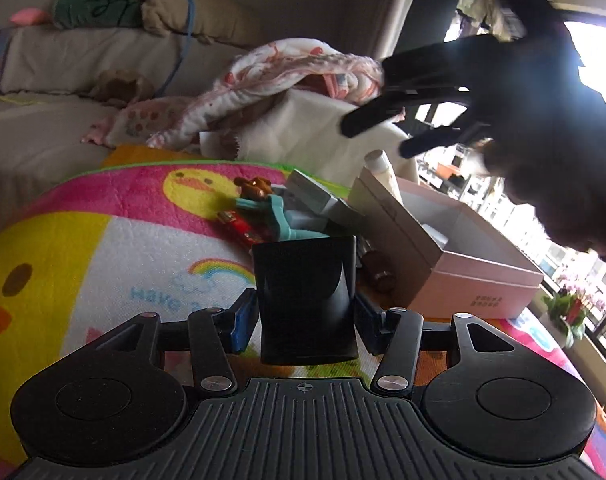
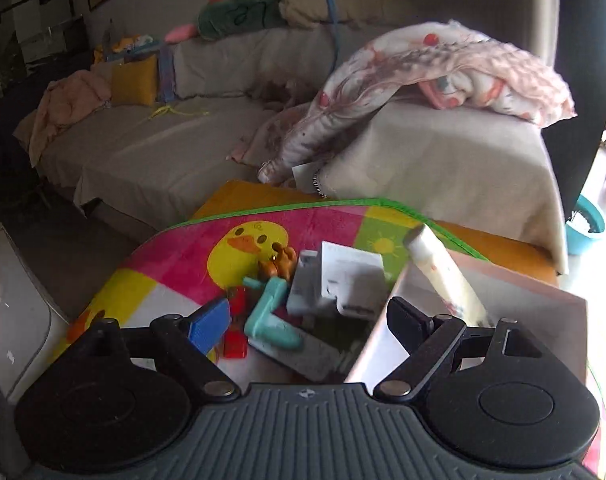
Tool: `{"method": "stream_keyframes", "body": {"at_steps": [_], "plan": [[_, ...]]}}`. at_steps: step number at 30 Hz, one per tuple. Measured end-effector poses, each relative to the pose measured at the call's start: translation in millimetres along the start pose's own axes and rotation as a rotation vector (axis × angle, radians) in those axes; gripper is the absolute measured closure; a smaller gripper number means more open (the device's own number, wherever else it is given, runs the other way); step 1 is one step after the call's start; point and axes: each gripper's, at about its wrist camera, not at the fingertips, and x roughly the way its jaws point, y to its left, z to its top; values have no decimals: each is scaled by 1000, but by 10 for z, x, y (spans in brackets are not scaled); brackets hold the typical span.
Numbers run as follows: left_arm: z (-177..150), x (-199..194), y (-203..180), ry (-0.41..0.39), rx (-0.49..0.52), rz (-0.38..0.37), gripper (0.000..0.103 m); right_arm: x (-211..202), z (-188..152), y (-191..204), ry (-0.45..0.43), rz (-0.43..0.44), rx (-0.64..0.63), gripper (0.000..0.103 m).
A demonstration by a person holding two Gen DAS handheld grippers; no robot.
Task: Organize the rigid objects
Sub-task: 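Reach the right tool to the brown toy dog and grasp it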
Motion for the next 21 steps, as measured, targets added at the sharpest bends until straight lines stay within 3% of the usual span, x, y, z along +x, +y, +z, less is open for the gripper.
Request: {"method": "stream_keyframes", "body": {"at_steps": [5, 10, 13, 15, 16, 19, 21], "plan": [[1, -31, 89, -23, -57, -25, 47, 1017, 578, 84, 97, -150, 13, 17], [6, -31, 302, -23, -182, -46, 47, 1753, 770, -78, 239, -150, 127, 33], [17, -86, 404, -27, -238, -73, 47, 1932, 760, -145, 286, -166, 124, 42], [119, -104, 511, 9, -265, -125, 47, 1973, 706, -209, 333, -151, 150, 58], [223, -90, 565, 23, -247, -139, 47, 1956, 676, -230, 336, -144, 161, 58], [521, -35, 676, 20, -138, -68, 47, 1848, 577, -137, 341, -148, 97, 70], [656, 98, 807, 18, -128, -22, 47, 1767, 485, -50, 354, -128, 73, 73]]}}
